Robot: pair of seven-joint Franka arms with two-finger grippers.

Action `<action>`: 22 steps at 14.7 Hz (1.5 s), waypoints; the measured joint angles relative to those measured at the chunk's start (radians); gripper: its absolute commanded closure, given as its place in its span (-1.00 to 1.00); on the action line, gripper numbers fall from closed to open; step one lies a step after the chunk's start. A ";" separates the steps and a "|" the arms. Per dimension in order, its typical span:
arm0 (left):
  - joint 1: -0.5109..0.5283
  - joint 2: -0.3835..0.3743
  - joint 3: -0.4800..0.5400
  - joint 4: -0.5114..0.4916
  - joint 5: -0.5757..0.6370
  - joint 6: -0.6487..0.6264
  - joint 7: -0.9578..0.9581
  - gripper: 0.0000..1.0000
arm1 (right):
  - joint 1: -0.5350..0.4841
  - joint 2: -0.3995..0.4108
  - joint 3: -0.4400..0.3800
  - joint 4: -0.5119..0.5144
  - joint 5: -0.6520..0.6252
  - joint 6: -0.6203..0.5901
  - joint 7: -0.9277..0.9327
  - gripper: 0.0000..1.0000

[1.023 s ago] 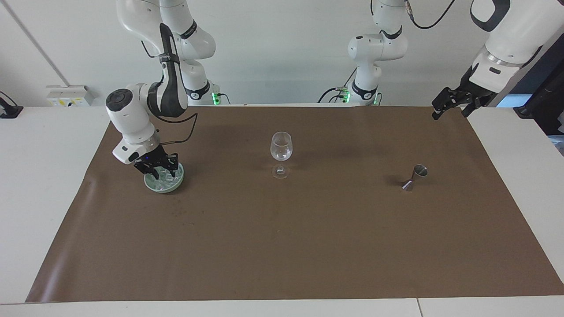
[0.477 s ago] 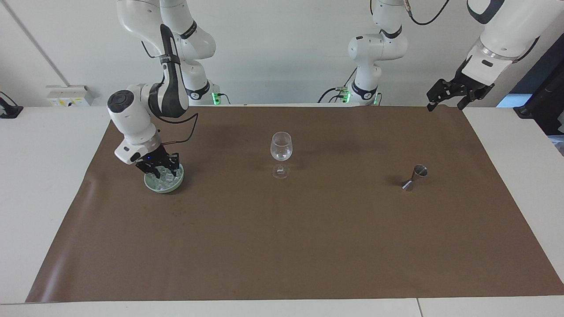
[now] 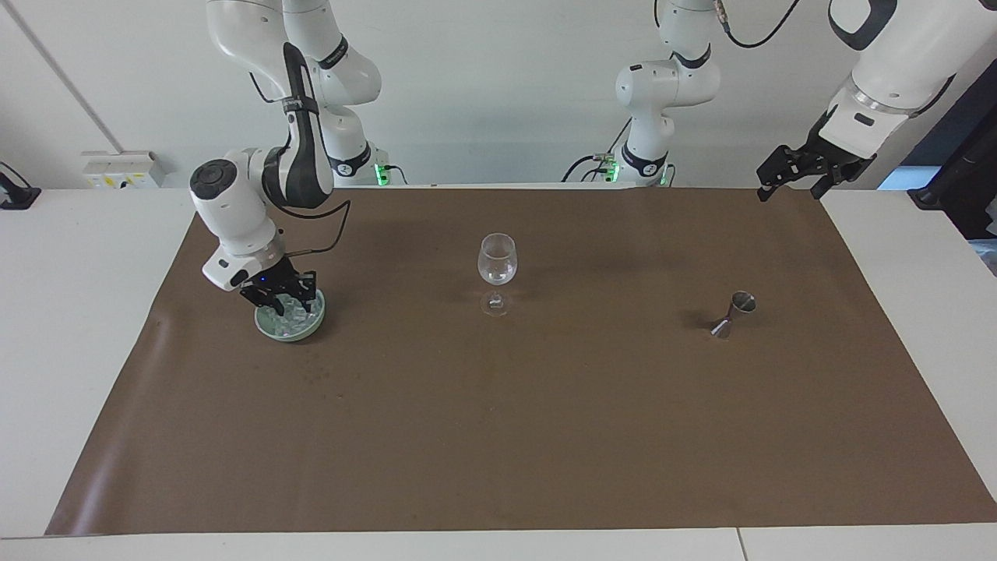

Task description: Pour wine and add ice with both arms

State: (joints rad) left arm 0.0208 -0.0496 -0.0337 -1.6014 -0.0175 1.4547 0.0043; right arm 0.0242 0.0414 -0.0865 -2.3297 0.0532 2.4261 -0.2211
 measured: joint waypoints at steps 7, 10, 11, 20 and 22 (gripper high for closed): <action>-0.002 0.004 -0.018 -0.004 0.021 0.013 0.003 -1.00 | 0.000 0.000 0.000 -0.003 0.000 0.027 0.000 -0.10; -0.001 0.004 -0.017 -0.004 0.025 0.015 0.003 -1.00 | 0.000 0.000 0.000 -0.007 0.001 0.027 0.000 0.02; -0.001 0.004 -0.016 -0.004 0.025 0.018 0.003 -1.00 | 0.000 0.000 0.000 -0.010 0.001 0.027 0.000 0.02; -0.001 0.003 -0.017 -0.023 0.025 0.049 0.019 -1.00 | 0.000 0.000 0.000 -0.022 0.001 0.027 0.000 0.27; -0.002 0.003 -0.018 -0.024 0.025 0.049 0.020 -1.00 | 0.000 0.000 0.000 -0.022 0.001 0.027 0.000 0.27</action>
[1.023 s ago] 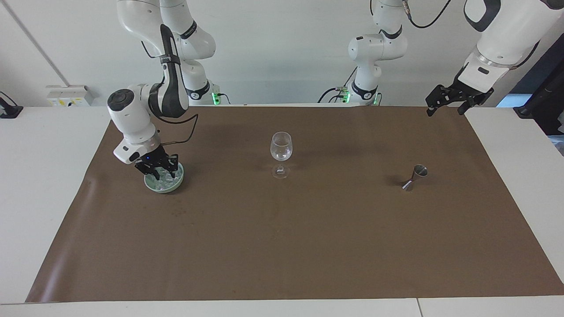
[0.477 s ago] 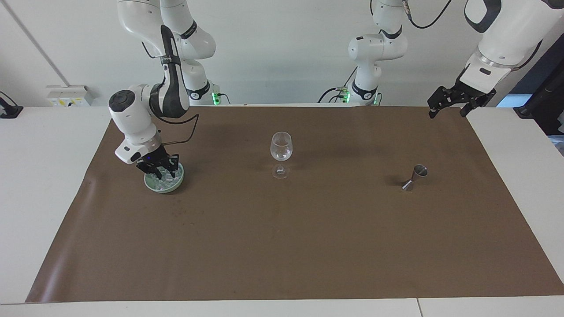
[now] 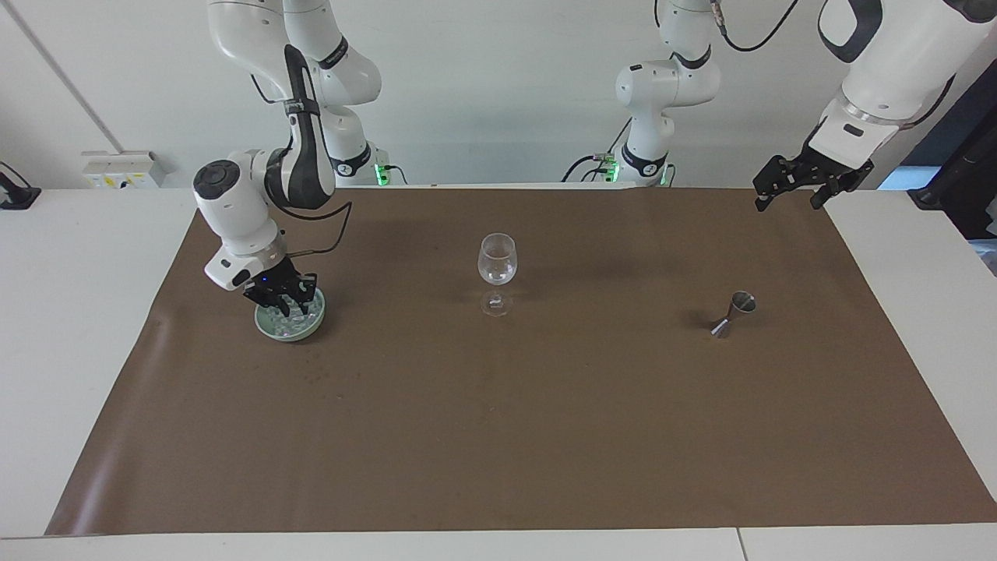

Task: Pour wine and add ice with both arms
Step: 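Close the right gripper on an ice cube in the bowl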

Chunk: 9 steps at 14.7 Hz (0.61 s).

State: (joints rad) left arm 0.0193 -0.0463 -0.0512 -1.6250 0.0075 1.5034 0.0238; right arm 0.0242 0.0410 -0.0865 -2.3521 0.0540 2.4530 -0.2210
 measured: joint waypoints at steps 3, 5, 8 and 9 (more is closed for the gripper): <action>0.001 0.000 0.001 0.000 0.000 0.000 0.000 -1.00 | 0.000 0.000 0.000 0.000 0.000 0.000 0.000 0.21; 0.002 0.000 0.004 0.000 0.000 0.000 0.000 -1.00 | 0.000 0.000 0.000 0.000 0.000 0.001 0.000 0.21; 0.002 0.000 0.004 0.000 0.000 0.000 0.000 -1.00 | 0.000 -0.001 0.000 0.000 0.000 0.001 0.000 0.23; 0.002 0.000 0.004 0.000 0.000 0.000 0.000 -1.00 | 0.000 -0.001 0.000 0.000 0.000 0.001 0.000 0.31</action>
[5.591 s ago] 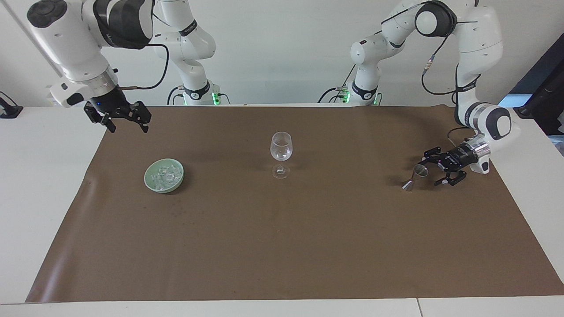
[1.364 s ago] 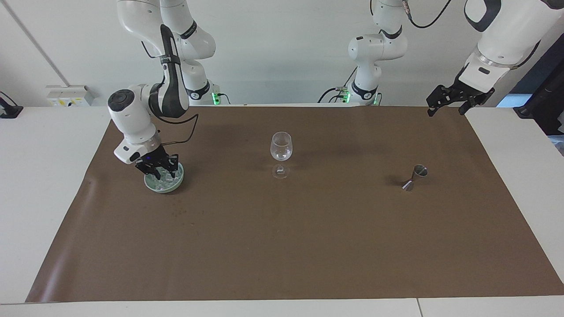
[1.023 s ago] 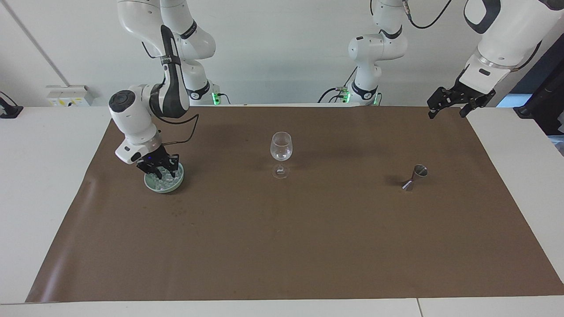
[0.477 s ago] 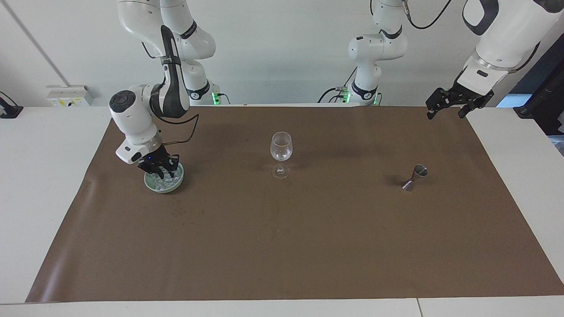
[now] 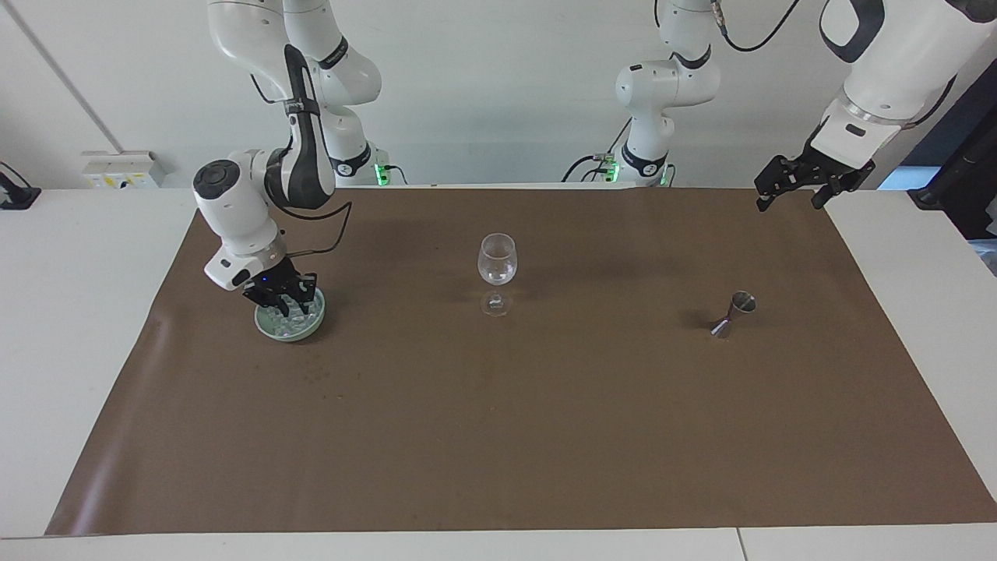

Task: Pour wine and add ice with both arms
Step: 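Close the right gripper on an ice cube in the bowl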

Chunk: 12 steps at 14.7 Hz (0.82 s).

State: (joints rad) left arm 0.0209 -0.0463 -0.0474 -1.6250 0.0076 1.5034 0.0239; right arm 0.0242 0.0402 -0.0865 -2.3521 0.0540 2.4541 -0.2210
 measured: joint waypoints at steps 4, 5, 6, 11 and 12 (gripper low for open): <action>0.000 0.000 0.000 0.000 0.000 0.000 0.000 -1.00 | 0.000 -0.001 0.000 0.000 0.000 0.000 0.000 0.93; 0.000 0.000 0.000 0.000 0.000 0.000 0.000 -1.00 | 0.000 -0.001 0.000 0.000 0.000 0.000 0.000 1.00; 0.000 0.000 0.000 0.000 0.000 0.000 0.000 -1.00 | 0.001 -0.001 0.000 0.000 0.000 0.000 0.000 1.00; 0.000 0.000 0.000 0.000 0.000 0.000 0.000 -1.00 | 0.019 -0.002 0.001 0.029 0.000 -0.037 0.000 1.00; 0.000 0.000 0.000 0.000 0.000 0.000 0.000 -1.00 | 0.021 -0.004 0.001 0.062 0.000 -0.087 0.000 1.00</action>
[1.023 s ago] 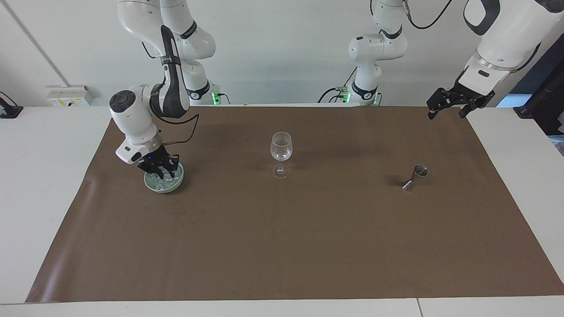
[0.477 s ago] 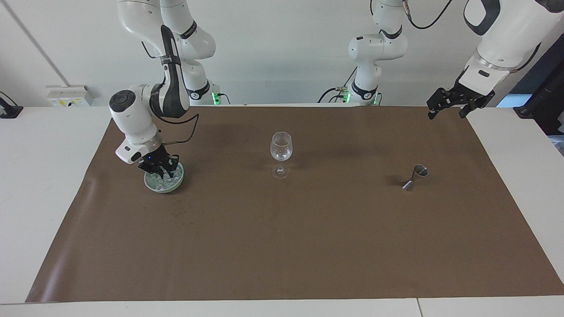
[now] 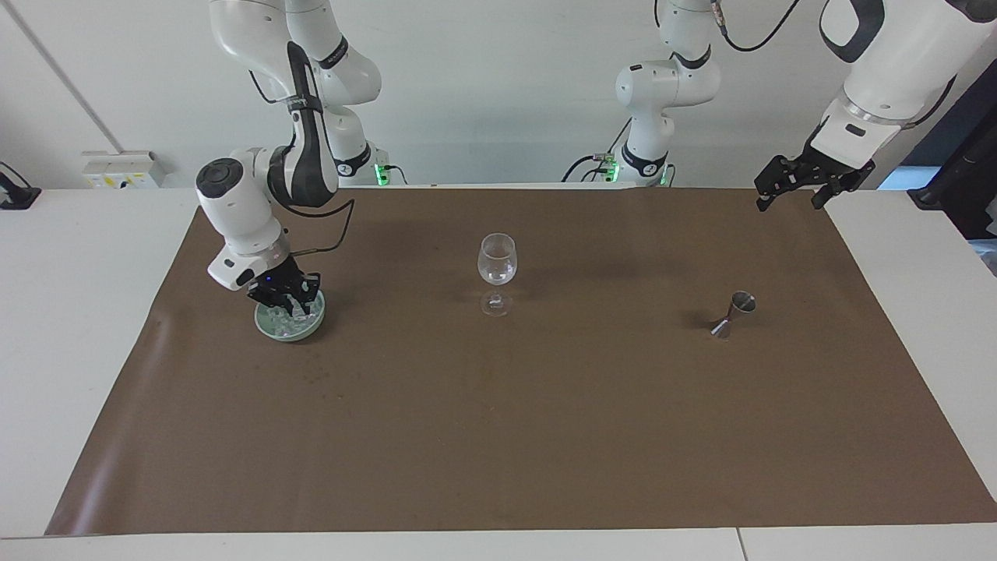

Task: Pour wine and add ice with both arms
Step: 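Close the right gripper on an ice cube in the bowl, then lift the ice cube with the right gripper over the clear glass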

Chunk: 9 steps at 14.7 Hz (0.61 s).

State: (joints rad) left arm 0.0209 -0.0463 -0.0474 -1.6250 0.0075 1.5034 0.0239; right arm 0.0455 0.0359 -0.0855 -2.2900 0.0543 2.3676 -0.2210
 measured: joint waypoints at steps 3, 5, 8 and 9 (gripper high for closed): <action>0.000 0.000 0.000 0.000 0.000 0.000 0.000 -1.00 | 0.023 -0.016 0.009 0.186 0.001 -0.263 0.023 1.00; 0.000 0.000 0.000 0.000 0.000 0.000 0.000 -1.00 | 0.077 -0.026 0.014 0.323 0.002 -0.411 0.116 1.00; 0.000 0.000 0.000 0.000 0.000 0.000 0.000 -1.00 | 0.225 -0.023 0.021 0.489 0.004 -0.530 0.345 1.00; 0.000 0.000 0.000 0.000 0.000 0.000 0.000 -1.00 | 0.281 -0.012 0.023 0.541 0.004 -0.560 0.429 1.00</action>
State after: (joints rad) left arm 0.0209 -0.0463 -0.0474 -1.6250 0.0075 1.5034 0.0239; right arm 0.3269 0.0235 -0.0620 -1.7493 0.0578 1.8079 0.2082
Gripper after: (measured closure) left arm 0.000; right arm 0.727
